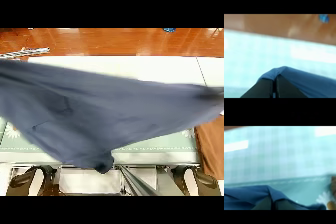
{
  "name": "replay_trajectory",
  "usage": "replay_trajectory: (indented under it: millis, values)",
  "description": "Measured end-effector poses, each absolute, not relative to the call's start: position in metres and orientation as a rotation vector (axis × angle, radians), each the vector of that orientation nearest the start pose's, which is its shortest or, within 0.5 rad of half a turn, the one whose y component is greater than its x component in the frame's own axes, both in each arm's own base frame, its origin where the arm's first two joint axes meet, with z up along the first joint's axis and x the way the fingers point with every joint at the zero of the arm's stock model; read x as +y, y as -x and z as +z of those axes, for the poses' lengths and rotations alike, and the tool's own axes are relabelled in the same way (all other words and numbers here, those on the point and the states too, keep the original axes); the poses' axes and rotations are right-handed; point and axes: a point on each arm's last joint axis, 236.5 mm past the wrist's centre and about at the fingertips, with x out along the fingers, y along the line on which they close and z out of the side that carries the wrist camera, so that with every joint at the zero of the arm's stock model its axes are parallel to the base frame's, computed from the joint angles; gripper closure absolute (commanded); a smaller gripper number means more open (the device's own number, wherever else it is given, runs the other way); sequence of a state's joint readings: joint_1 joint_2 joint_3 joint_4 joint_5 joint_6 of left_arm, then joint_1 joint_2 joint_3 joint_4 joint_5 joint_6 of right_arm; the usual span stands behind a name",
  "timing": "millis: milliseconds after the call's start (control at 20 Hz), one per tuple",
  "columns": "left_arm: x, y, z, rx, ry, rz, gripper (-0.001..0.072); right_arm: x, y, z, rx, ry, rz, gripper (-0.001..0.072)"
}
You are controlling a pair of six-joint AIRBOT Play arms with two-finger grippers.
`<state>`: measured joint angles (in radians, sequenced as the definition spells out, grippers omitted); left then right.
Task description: Fold the shirts.
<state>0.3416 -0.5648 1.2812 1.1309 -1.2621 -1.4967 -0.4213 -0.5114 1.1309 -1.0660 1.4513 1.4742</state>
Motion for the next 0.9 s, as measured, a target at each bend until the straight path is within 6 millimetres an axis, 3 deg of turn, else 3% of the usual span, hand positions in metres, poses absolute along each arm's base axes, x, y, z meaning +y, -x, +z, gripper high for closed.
replay_trajectory:
  millis: [150, 300, 500, 700, 750, 800, 850, 900]
  values:
    - [-0.006, -0.324, 0.22, 0.613, 0.425, -0.107, 0.0683, 0.02, -0.265, 0.163, 0.856, -0.435, 0.141, 0.0687]
    - [-0.003, -0.381, 0.158, 0.672, 0.561, -0.125, 0.0683, 0.013, -0.311, 0.111, 0.907, -0.546, 0.178, 0.0687]
    - [-0.006, -0.457, 0.091, 0.737, 0.652, -0.118, 0.0683, 0.012, -0.388, 0.053, 0.927, -0.707, 0.242, 0.0687]
    - [-0.024, -0.512, 0.046, 0.798, 0.669, -0.143, 0.0682, 0.025, -0.471, 0.006, 0.953, -0.814, 0.286, 0.0686]
    - [-0.027, -0.523, 0.039, 0.808, 0.669, -0.15, 0.0639, 0.029, -0.489, -0.002, 0.959, -0.839, 0.29, 0.0686]
    - [-0.03, -0.531, 0.035, 0.815, 0.669, -0.158, 0.0422, 0.032, -0.508, -0.009, 0.961, -0.871, 0.287, 0.0595]
    - [-0.034, -0.535, 0.032, 0.832, 0.669, -0.175, 0.0191, 0.035, -0.522, -0.014, 0.963, -0.903, 0.282, 0.0358]
    - [-0.036, -0.538, 0.031, 0.847, 0.677, -0.189, 0.0199, 0.034, -0.536, -0.017, 0.96, -0.929, 0.275, 0.0298]
